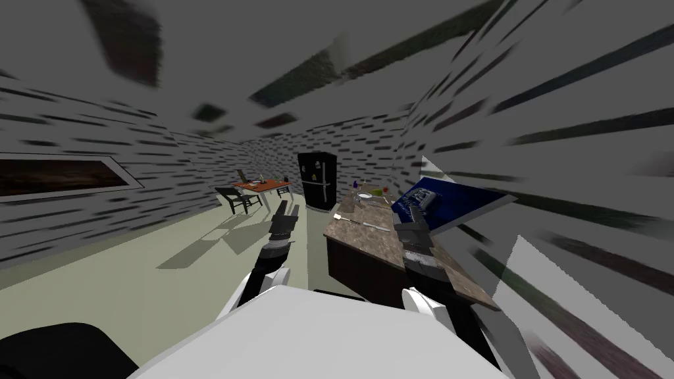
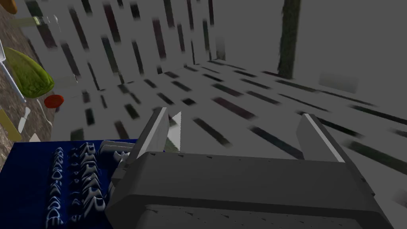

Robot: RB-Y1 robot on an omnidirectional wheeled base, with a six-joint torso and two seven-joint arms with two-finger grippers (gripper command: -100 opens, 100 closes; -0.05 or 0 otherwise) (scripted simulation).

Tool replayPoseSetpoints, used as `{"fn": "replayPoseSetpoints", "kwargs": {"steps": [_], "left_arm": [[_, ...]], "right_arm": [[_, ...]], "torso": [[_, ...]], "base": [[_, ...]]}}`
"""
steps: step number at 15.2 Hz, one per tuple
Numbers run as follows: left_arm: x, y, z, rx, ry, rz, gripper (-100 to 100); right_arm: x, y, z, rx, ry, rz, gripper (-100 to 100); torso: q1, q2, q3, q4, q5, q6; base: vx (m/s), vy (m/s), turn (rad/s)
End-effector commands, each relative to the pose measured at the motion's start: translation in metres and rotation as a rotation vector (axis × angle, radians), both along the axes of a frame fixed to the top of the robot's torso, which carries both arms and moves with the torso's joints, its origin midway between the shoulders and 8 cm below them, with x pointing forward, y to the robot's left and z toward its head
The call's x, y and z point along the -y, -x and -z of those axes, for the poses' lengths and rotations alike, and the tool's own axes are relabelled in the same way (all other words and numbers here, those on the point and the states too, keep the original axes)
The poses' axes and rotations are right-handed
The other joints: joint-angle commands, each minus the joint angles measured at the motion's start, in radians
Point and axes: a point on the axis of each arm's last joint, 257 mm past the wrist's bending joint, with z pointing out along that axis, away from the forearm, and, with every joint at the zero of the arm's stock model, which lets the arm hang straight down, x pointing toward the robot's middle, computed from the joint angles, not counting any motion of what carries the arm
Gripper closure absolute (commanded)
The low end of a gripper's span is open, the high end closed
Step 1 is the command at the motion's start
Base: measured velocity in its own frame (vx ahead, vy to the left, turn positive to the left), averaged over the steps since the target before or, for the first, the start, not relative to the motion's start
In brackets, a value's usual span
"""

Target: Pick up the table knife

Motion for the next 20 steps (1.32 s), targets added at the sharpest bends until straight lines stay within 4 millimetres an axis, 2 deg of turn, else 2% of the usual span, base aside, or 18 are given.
{"fn": "replayPoseSetpoints", "kwargs": {"steps": [1,5,7,10,13,14,15,16,17,19,20], "left_arm": [[0.0,0.0,0.0,0.0,0.0,0.0,0],[0.0,0.0,0.0,0.0,0.0,0.0,0],[0.0,0.0,0.0,0.0,0.0,0.0,0],[0.0,0.0,0.0,0.0,0.0,0.0,0],[0.0,0.0,0.0,0.0,0.0,0.0,0],[0.0,0.0,0.0,0.0,0.0,0.0,0],[0.0,0.0,0.0,0.0,0.0,0.0,0],[0.0,0.0,0.0,0.0,0.0,0.0,0],[0.0,0.0,0.0,0.0,0.0,0.0,0],[0.0,0.0,0.0,0.0,0.0,0.0,0],[0.0,0.0,0.0,0.0,0.0,0.0,0]], "right_arm": [[-0.006,-0.003,0.007,-0.02,0.042,-0.021,-100],[-0.013,-0.007,0.018,-0.047,0.094,-0.047,-100],[-0.019,-0.011,0.034,-0.082,0.151,-0.073,-100],[-0.024,-0.014,0.044,-0.106,0.204,-0.097,-100],[-0.03,-0.017,0.067,-0.153,0.281,-0.129,-100],[-0.031,-0.017,0.068,-0.155,0.295,-0.136,-100],[-0.033,-0.019,0.08,-0.179,0.328,-0.148,-100],[-0.034,-0.019,0.081,-0.182,0.346,-0.157,-100],[-0.034,-0.02,0.094,-0.207,0.376,-0.167,-100],[-0.035,-0.019,0.095,-0.211,0.4,-0.178,-100],[-0.036,-0.02,0.109,-0.238,0.44,-0.192,-100]], "torso": [[0.0,0.0,0.0,0.0,0.0,0.0],[0.0,0.0,0.0,0.0,0.0,-0.001],[0.0,0.0,0.0,0.0,0.0,0.0],[0.0,0.0,0.0,0.0,0.0,0.0],[0.0,0.0,0.0,0.0,0.0,0.0],[0.0,0.0,0.0,0.0,0.0,-0.001],[0.0,0.0,0.0,0.0,0.0,0.0],[0.0,0.0,0.0,0.0,0.0,-0.001],[0.0,0.0,0.0,0.0,0.0,0.0],[0.0,0.0,0.0,0.0,0.0,0.0],[0.0,0.0,0.0,0.0,0.0,0.0]], "base": [[-0.003,0.003,0.12],[-0.007,0.001,0.128],[-0.008,0.003,0.203],[-0.009,0.001,0.149],[-0.009,0.004,0.185],[-0.007,0.002,0.177],[-0.008,0.004,0.214],[-0.008,0.003,0.183],[-0.009,0.005,0.254],[-0.006,0.001,0.122],[-0.005,0.005,0.165]]}}
